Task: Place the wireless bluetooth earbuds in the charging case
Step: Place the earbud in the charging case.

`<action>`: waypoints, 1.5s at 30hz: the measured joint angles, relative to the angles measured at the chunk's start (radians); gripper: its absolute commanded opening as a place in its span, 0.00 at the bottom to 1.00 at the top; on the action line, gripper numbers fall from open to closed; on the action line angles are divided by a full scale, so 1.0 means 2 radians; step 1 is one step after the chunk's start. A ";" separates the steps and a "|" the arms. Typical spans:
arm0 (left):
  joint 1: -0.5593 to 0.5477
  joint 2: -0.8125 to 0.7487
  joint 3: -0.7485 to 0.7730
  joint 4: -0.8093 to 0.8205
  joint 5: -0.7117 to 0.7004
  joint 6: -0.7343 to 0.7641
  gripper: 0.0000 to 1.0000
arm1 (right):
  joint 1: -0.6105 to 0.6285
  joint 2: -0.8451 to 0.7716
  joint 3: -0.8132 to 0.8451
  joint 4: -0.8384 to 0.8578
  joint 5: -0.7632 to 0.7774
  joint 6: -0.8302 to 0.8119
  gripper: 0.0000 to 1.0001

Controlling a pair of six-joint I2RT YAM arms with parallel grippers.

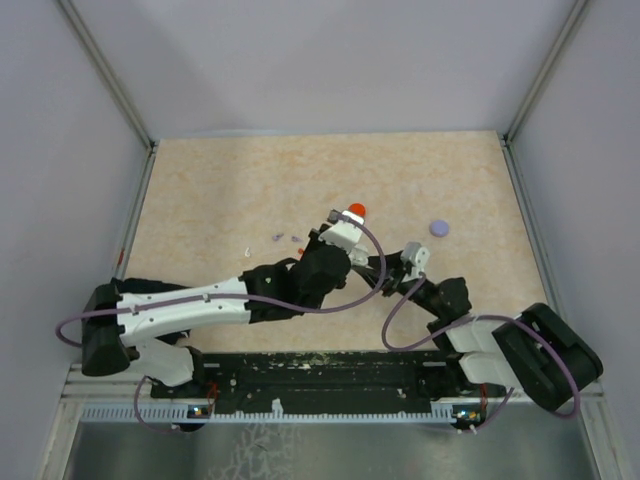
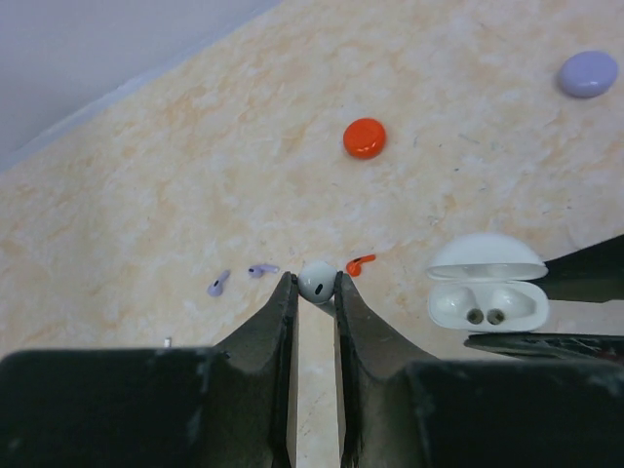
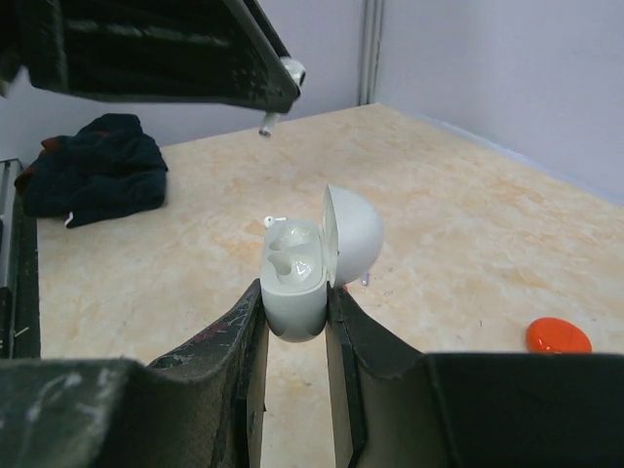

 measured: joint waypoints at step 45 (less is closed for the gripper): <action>-0.065 -0.001 -0.121 0.362 0.054 0.236 0.16 | 0.000 -0.058 -0.016 0.007 0.020 0.023 0.00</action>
